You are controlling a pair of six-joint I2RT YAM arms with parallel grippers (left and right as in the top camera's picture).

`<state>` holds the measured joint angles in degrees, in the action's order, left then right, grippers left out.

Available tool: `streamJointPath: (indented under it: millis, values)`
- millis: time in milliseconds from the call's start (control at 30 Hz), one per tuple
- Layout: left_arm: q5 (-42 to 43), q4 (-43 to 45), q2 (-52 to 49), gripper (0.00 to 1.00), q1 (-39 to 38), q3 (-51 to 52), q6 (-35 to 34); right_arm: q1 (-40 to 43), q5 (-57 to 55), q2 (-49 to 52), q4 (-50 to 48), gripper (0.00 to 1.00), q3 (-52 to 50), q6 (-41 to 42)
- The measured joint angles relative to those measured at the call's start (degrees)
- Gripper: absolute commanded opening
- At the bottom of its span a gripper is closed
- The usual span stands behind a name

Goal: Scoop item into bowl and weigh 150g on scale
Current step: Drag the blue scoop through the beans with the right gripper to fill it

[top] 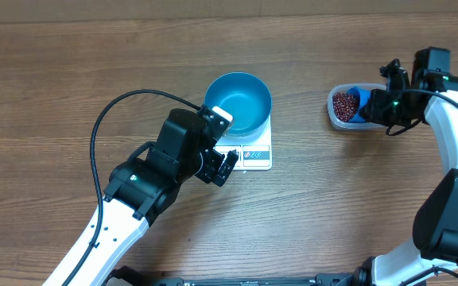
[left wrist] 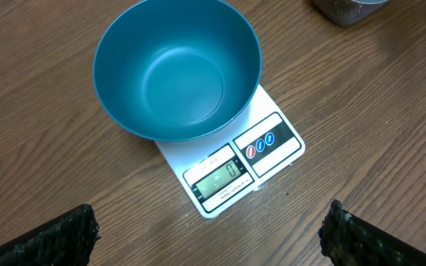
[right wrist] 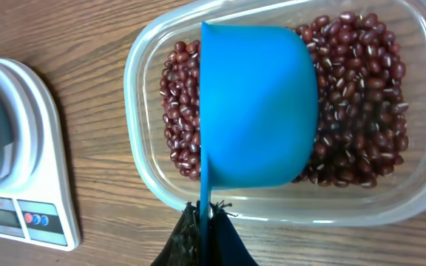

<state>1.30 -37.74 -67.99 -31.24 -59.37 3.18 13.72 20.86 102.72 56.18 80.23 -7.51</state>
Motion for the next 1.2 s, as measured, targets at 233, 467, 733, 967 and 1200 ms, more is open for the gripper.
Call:
streamJointPath:
  millis: [233,467,733,967,1200]
  values:
    - [0.0,0.0,0.0,0.99,0.0,0.0,0.0,0.52,1.86,0.0,0.46,0.04,0.0,0.0]
    - [0.0,0.0,0.0,0.99,0.0,0.0,0.0,0.83,4.66,0.0,0.5,0.04,0.0,0.0]
    - [0.0,0.0,0.0,1.0,0.0,0.0,0.0,2.6,7.45,0.0,1.05,0.04,0.0,-0.02]
    - [0.0,0.0,0.0,1.0,0.0,0.0,0.0,4.15,8.7,0.0,1.51,0.04,0.0,0.02]
    - [0.0,0.0,0.0,1.0,0.0,0.0,0.0,6.29,11.17,0.0,1.36,0.04,0.0,0.02]
